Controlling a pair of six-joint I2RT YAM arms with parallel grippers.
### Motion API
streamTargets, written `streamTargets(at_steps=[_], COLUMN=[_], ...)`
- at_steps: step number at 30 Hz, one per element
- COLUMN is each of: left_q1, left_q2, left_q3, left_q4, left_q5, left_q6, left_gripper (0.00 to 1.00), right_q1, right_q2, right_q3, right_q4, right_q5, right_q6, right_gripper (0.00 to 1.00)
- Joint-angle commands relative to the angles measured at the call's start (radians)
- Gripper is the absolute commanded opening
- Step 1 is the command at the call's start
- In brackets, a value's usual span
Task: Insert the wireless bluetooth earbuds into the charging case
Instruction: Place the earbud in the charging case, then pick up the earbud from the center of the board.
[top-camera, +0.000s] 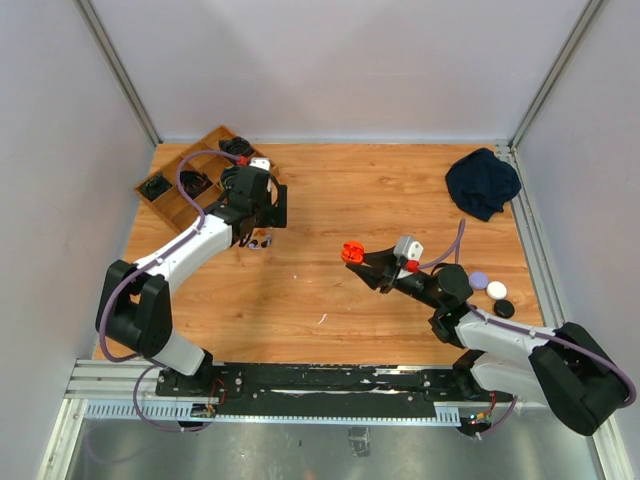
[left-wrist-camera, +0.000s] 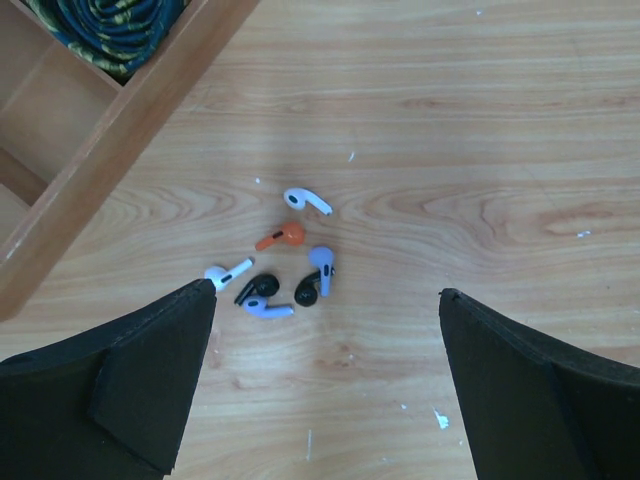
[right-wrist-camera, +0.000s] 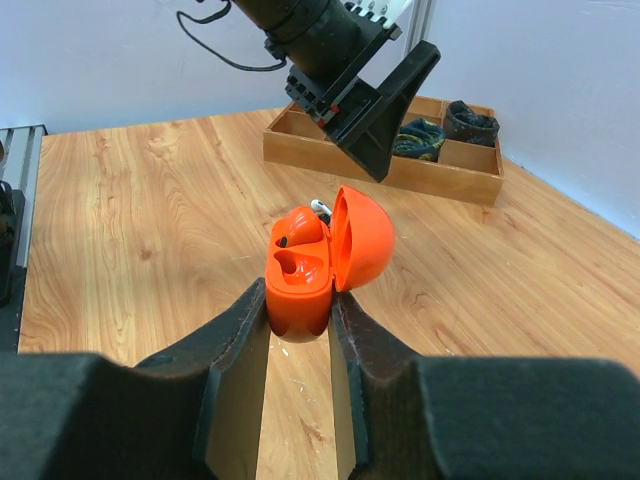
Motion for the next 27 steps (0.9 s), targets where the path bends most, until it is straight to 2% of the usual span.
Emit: streamTargets(at_steps=[1, 3, 10, 15, 27], left_q1=[0.053, 0.086, 0.132, 0.188, 0.199], left_q2=[0.051, 0.096, 0.164, 0.272, 0.412], left_q3=[0.066, 0.105, 0.122, 0.174, 0.215], left_q4=[-0.032, -0.071, -0.029, -0.048, -0.069], left_q5=[0.087, 0.179, 0.198, 0.305, 0.347], left_q6=[0.066, 0.069, 0.125, 0.157, 0.148], left_gripper=[0.99, 0.99, 0.99, 0.99, 0.86], right_q1=[-0.011, -0.012, -0.012, -0.011, -0.012], right_q2=[-0.026, -0.032, -0.037, -0.032, -0.031], right_q3=[-0.016, -0.018, -0.02, -0.025, -0.029], right_q4=[0.046, 0.046, 0.047, 0.047, 0.04], right_q5=[0.009, 0.009, 0.009, 0.014, 0.028], right_q6=[-0.022, -0.022, -0.022, -0.026, -0.043], right_gripper=[0.08, 0.08, 0.08, 0.08, 0.08])
